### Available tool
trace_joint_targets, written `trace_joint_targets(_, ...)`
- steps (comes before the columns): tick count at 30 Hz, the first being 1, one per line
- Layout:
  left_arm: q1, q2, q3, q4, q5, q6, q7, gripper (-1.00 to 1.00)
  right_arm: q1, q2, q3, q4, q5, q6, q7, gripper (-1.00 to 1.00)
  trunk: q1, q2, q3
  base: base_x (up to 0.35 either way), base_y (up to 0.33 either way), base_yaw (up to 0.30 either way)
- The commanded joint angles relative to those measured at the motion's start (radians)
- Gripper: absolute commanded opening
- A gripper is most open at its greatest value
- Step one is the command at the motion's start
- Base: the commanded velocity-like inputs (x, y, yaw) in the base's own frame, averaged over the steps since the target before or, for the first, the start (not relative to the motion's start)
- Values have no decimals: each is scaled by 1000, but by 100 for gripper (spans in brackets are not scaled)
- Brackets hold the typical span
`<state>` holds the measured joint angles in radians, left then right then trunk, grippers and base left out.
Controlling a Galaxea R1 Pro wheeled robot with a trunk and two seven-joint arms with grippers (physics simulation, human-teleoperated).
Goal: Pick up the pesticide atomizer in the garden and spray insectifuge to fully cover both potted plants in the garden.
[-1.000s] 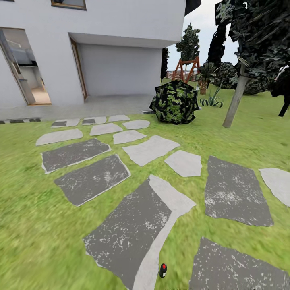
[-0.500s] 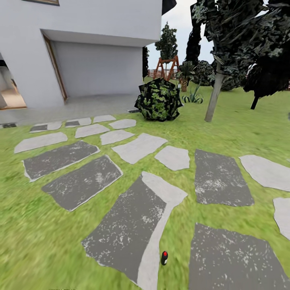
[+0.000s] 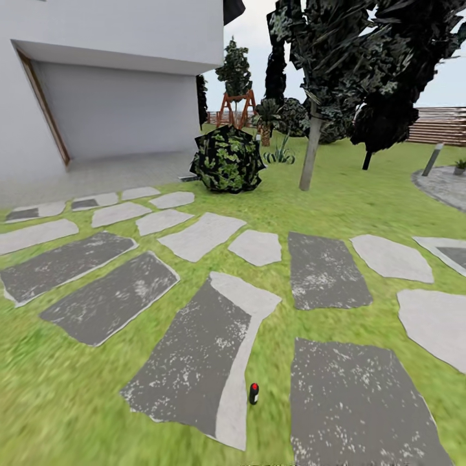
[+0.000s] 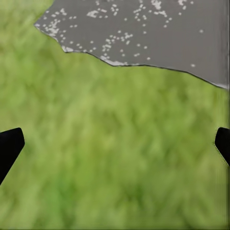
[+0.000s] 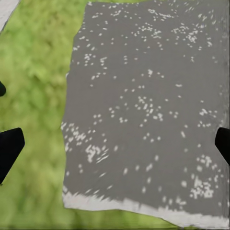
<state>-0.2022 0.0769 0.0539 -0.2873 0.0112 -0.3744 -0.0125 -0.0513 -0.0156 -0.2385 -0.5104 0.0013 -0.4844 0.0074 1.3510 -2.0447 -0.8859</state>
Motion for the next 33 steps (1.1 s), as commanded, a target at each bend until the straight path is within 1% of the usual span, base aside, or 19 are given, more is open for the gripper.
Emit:
trace_joint_targets(1, 0, 0, 3, 0, 1, -3, -1, 100, -1, 0, -1, 1, 0, -3, 1, 100, 0, 0, -1, -10, 9, -274)
trace_joint_targets(12, 0, 0, 3, 0, 1, -3, -1, 100, -1, 0, -1, 1, 0, -3, 0, 100, 0, 0, -1, -1, 1, -274)
trace_joint_targets(21, 0, -1, 3, 0, 1, -3, -1, 100, -1, 0, -1, 1, 0, -3, 0, 100, 0, 0, -1, 91, 222, -274)
trace_joint_targets(26, -2, -9, 2, 0, -1, -1, 5, 100, -1, 0, -2, 1, 0, -3, -1, 100, 0, 0, -1, 12, 57, -274)
trace_joint_targets(28, -10, -17, 0, -8, -1, 10, 6, 100, -1, -1, -2, -1, 1, -3, -1, 100, 0, 0, -1, 1, 7, -262)
trace_joint_targets(30, -38, -39, -2, -13, -5, 19, 9, 100, -1, -1, -1, -2, 4, -4, -1, 100, 0, 0, -1, 0, 2, -112)
trace_joint_targets(31, -62, -50, -3, -10, -8, 21, 10, 100, -1, -1, -1, -2, 5, -5, 0, 100, 0, 0, -1, 0, 1, -56)
trace_joint_targets(32, -104, -61, -5, -4, -10, 25, 9, 100, -1, -1, 0, -4, 7, -5, 0, 100, 0, 0, -1, 0, 1, -29)
trace_joint_targets(33, -130, -66, -5, -2, -11, 31, 9, 100, -1, -3, 0, -7, 8, -5, -1, 100, 0, 0, -1, 0, 0, -18)
